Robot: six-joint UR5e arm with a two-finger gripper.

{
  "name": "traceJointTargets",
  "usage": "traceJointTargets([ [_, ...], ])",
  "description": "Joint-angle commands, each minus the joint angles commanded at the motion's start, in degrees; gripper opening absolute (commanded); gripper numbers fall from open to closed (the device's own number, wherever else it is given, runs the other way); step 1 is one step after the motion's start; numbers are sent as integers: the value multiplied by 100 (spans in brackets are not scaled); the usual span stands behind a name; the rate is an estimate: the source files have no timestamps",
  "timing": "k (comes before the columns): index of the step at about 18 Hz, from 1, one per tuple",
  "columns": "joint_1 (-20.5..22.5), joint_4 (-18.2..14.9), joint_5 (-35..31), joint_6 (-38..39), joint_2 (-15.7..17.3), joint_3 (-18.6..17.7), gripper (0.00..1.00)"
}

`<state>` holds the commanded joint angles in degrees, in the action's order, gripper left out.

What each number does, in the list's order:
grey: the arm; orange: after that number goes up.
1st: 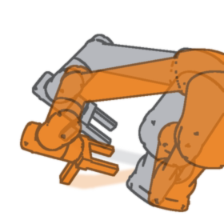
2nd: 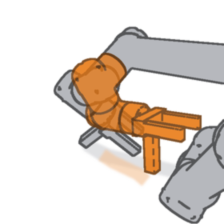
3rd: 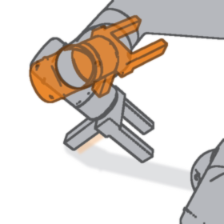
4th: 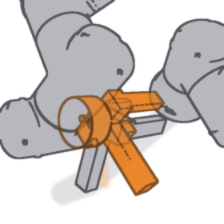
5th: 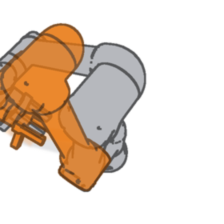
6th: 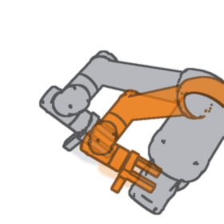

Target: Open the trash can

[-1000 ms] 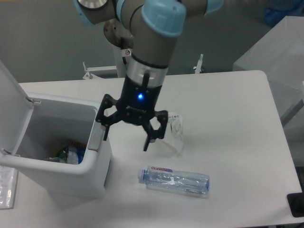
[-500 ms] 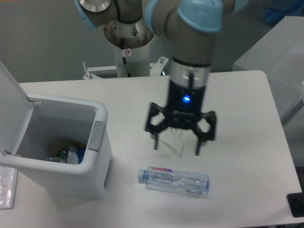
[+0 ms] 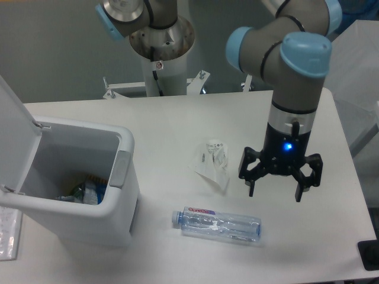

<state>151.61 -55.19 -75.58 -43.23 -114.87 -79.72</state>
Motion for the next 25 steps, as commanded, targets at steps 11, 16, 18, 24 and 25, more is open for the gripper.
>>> traceJointTargets([
  [11,0,-545,-940,-2892,-53,-263,100],
  [16,-18,-510,-1108,-2884,-53,-360,100],
  [18,-18,-510,-1108,-2858,-53,-360,100],
  [24,-18,-501,-1108,-2858,-44,-386,100],
  [25,-26,-510,-1108,-2858,-44,-378,100],
])
